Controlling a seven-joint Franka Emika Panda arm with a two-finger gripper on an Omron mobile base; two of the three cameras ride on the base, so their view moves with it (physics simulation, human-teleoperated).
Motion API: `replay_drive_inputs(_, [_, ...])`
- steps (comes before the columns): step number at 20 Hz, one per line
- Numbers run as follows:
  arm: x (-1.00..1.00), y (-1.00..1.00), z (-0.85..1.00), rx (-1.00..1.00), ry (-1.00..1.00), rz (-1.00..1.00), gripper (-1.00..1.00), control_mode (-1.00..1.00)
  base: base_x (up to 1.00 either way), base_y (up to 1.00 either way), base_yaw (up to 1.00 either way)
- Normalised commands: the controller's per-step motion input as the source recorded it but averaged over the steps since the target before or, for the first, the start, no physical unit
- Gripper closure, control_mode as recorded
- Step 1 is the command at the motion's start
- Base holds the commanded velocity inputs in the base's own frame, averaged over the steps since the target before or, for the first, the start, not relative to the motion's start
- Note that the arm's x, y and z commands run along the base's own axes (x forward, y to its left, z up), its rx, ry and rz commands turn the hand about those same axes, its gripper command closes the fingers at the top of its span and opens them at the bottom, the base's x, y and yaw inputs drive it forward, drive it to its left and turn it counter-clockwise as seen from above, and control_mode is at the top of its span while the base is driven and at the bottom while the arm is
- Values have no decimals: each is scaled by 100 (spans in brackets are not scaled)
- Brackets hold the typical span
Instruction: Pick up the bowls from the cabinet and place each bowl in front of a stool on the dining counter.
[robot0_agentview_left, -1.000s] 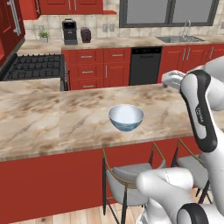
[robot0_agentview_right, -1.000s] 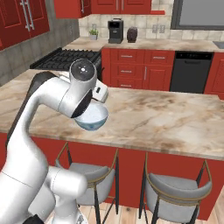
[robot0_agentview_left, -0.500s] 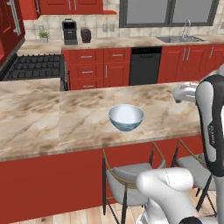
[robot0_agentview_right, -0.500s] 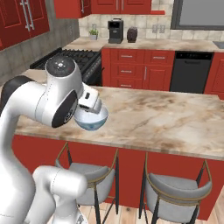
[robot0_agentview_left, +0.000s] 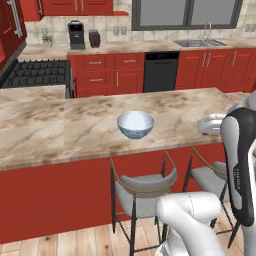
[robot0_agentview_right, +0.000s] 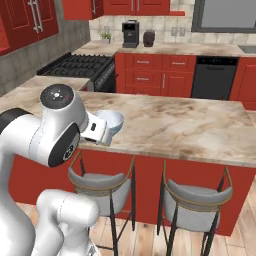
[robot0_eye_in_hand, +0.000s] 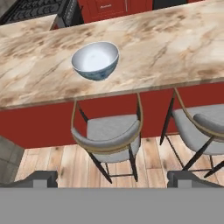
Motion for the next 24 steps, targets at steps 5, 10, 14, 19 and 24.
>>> replay_drive_inputs(5, [0,0,0,0,0,0,-100,100,-30,-87,-3])
replay_drive_inputs(10, [0,0,0,0,0,0,-100,100,0,-100,-10])
replay_drive_inputs(14, [0,0,0,0,0,0,-100,100,9,-100,-12])
replay_drive_inputs(19, [0,0,0,0,0,0,-100,100,15,-100,-13])
replay_drive_inputs(24, [0,0,0,0,0,0,-100,100,24,-100,-13])
